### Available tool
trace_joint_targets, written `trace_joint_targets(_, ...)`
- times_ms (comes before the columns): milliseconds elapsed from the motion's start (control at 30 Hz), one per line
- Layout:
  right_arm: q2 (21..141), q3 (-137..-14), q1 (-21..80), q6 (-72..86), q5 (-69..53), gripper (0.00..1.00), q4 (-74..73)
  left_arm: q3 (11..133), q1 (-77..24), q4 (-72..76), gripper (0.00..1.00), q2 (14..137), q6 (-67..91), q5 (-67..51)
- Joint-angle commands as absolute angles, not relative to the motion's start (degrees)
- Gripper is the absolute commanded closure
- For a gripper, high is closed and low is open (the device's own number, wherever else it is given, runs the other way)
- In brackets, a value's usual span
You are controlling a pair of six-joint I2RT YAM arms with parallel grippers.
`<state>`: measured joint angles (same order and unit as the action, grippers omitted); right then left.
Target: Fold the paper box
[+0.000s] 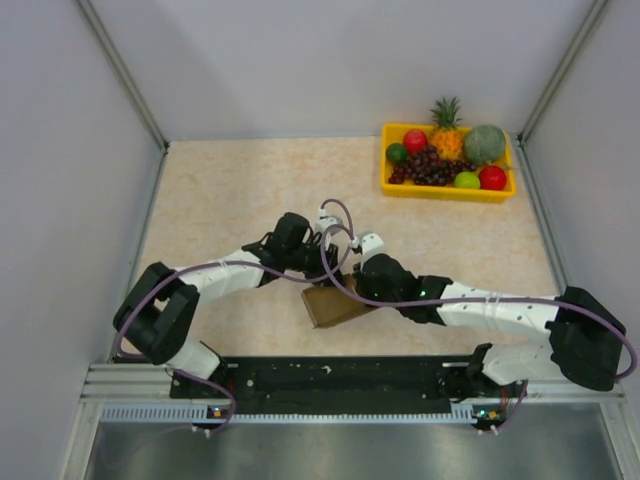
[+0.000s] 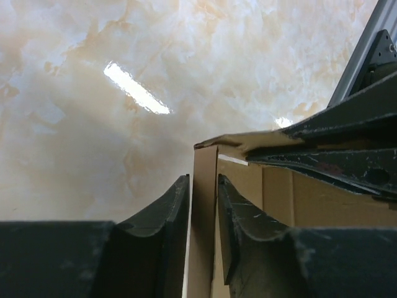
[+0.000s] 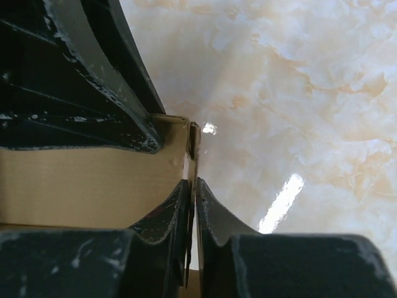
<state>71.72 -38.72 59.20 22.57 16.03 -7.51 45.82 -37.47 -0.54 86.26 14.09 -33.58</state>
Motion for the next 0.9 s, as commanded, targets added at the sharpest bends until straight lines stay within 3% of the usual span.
trace_joint_targets(0, 73.6, -41.0, 59.2, 22.3, 16.5, 0.92, -3.0, 45.5, -38.3, 8.2, 0.65, 88.9, 15.4, -34.9)
trace_joint_targets(133, 72.6, -37.0, 58.8, 19.5, 16.5, 0.92, 1.7, 45.7, -38.4, 8.2, 0.5, 90.3, 15.9, -33.1)
trace_joint_targets(433, 72.7, -32.8, 56.0, 19.4, 14.9, 0.99, 6.1, 45.8, -34.5, 2.9, 0.35, 84.6, 16.4, -31.7)
trace_joint_targets(867, 74.6, -35.0, 50.6, 14.9, 2.0, 0.95, 4.4, 45.8, -30.3, -12.9, 0.33, 74.4, 17.1, -26.7)
